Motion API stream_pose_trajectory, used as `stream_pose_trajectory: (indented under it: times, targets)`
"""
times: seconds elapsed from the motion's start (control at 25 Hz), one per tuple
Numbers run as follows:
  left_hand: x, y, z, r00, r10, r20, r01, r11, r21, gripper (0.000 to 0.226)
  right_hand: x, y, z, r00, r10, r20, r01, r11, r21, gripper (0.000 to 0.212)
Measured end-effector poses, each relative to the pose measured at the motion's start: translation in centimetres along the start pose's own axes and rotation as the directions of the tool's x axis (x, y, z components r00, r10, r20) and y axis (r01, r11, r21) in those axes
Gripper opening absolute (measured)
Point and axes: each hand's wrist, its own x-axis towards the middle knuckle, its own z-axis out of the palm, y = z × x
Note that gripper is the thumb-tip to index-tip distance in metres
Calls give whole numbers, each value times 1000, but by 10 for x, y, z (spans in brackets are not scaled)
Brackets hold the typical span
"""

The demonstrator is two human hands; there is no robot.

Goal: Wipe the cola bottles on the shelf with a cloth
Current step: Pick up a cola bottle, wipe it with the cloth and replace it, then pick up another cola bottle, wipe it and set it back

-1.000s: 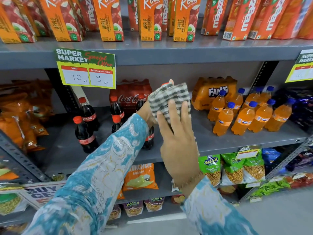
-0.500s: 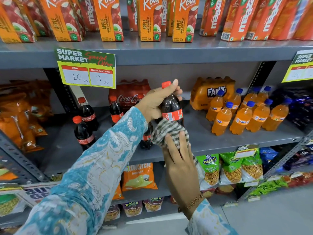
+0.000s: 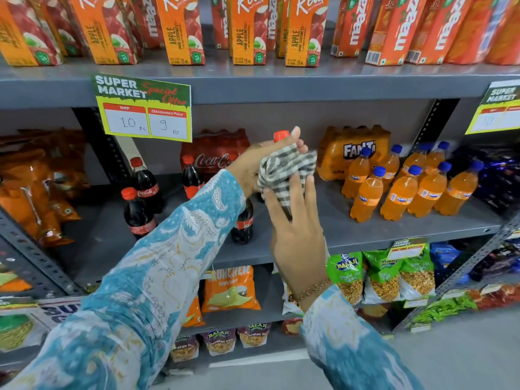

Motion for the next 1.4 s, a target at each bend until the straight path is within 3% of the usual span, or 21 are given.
stream_pose_trajectory:
  times: [0.16, 0.24, 0.4, 0.52, 0.72, 0.96, 1.2, 1.4]
  targets:
    - [6, -2, 2, 990, 70, -120, -65, 997, 50, 22, -52, 9, 6, 994, -93, 58, 92, 996, 13, 50]
    - [10, 2, 5, 986, 100, -131, -90, 993, 74, 19, -77, 15, 13, 995, -46, 93, 41, 998, 52, 45]
    - [17, -1, 9, 976, 136, -171, -127, 990, 63, 15, -96, 31, 20, 936, 341, 93, -353, 913, 204, 48]
    - [24, -13, 14, 972, 182, -150, -140, 957, 255, 11, -77, 37, 12, 846, 532, 13, -502, 790, 351, 42]
    - [41, -41, 7, 960, 221, -170, -57, 753, 655, 23, -29, 36, 0, 822, 545, -166, -411, 770, 488, 34]
    - [54, -82, -3, 900, 166, -402, 117, 798, 592, 13, -20, 46, 9, 858, 478, -190, -340, 804, 488, 33]
    - [59, -89, -20, 846, 111, -522, 212, 828, 518, 24, -26, 52, 13, 851, 501, -154, -356, 768, 532, 33]
    - [62, -94, -31, 833, 152, -532, 163, 852, 498, 29, -24, 48, 16, 850, 503, -154, -357, 767, 534, 32]
